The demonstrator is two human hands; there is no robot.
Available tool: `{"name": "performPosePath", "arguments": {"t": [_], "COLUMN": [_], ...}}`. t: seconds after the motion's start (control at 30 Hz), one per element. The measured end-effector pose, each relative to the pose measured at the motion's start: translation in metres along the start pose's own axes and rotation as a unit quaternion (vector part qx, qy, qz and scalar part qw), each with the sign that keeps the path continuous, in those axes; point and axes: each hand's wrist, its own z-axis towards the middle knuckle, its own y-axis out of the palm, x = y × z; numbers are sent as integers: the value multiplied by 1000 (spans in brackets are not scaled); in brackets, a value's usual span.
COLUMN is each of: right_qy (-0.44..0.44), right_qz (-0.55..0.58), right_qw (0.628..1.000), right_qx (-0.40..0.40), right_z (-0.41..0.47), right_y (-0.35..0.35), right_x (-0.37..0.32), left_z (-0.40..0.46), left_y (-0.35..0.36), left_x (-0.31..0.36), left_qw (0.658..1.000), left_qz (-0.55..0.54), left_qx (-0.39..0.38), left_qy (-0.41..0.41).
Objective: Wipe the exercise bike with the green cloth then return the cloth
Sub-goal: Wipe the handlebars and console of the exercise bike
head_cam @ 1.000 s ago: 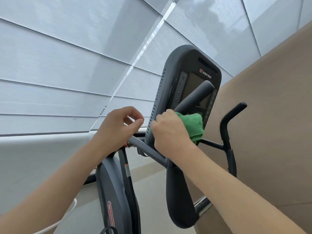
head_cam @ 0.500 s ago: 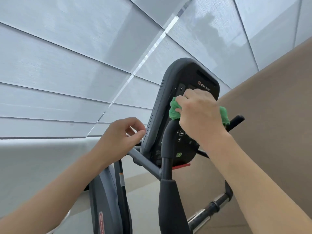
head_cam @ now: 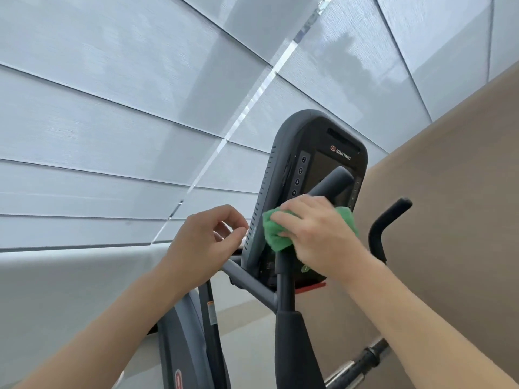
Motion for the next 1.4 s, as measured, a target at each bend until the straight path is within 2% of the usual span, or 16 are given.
{"name": "performPosePath", "arguments": {"t": [0.13,0.23,0.3,0.4,0.47,0.57,0.67,0.9,1.03,1.23,1.3,1.37,1.4], "right_qy": [99,167,216,284,320,316,299,291,275,284,261,251,262], "right_qz": [11,49,104,236,360,502,580,617,647,742,751,741,737], "right_qw": [972,940,916,875,822,739,685,655,638,590,598,613,608], "right_qx": [211,294,321,312,304,320,323,324,314,147,101,108,136], "right_z": [-30,-44,-45,-35,-27,-22,-27,-32,-37,-82,-96,-98,-97], "right_y": [-32,-45,-40,-18,-4,14,35,60,70,116,122,118,114], "right_x": [44,66,69,63,62,57,44,37,33,-13,-8,7,17], "left_z": [2,5,6,9,9,7,5,-6,-11,-15,-15,-15,-15], "left_y": [8,26,41,61,73,87,95,97,105,110,112,111,111], "left_x": [4,10,14,15,14,11,12,10,8,5,4,2,2], "left_qw": [1000,998,991,974,961,951,963,986,988,986,986,984,984], "left_qz": [2,22,61,133,181,231,210,156,151,155,154,162,166], "left_qx": [-3,-18,-42,-88,-114,-98,-71,-24,21,53,62,66,66], "left_qy": [16,55,107,163,175,180,154,44,36,38,33,22,16]}}
